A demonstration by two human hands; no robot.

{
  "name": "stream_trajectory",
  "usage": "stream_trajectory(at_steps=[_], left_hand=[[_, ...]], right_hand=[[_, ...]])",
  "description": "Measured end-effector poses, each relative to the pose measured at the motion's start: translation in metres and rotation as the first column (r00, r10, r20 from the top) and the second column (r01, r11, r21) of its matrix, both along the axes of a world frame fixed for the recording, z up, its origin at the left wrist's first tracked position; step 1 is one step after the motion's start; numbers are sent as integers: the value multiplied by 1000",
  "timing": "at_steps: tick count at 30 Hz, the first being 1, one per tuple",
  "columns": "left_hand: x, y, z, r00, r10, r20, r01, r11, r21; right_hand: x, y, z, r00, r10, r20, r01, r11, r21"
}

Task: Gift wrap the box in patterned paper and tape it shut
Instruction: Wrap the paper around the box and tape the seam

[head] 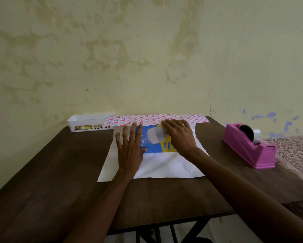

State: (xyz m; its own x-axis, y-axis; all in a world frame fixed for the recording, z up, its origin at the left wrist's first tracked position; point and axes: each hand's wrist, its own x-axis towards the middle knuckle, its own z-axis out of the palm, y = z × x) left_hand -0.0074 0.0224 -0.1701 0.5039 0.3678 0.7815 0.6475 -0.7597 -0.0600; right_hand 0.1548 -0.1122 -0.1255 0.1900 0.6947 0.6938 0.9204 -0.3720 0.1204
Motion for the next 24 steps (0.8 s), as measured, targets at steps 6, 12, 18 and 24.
stream_trajectory(at_steps=[6,12,18,24], left_hand=[[-2,-2,2,999,-13,41,13,1000,9],[-4,-4,5,998,-30,61,28,999,26],[-1,-5,12,1000,-10,2,10,1000,21],[9,-8,39,990,-139,13,136,980,144]], right_hand=[[-6,-4,-1,1000,-2,-2,2,1000,-10],[-9,-6,8,997,-20,68,21,1000,-13],[-14,-4,23,995,-28,100,31,999,-23],[-13,-1,28,994,-68,81,72,996,-47]])
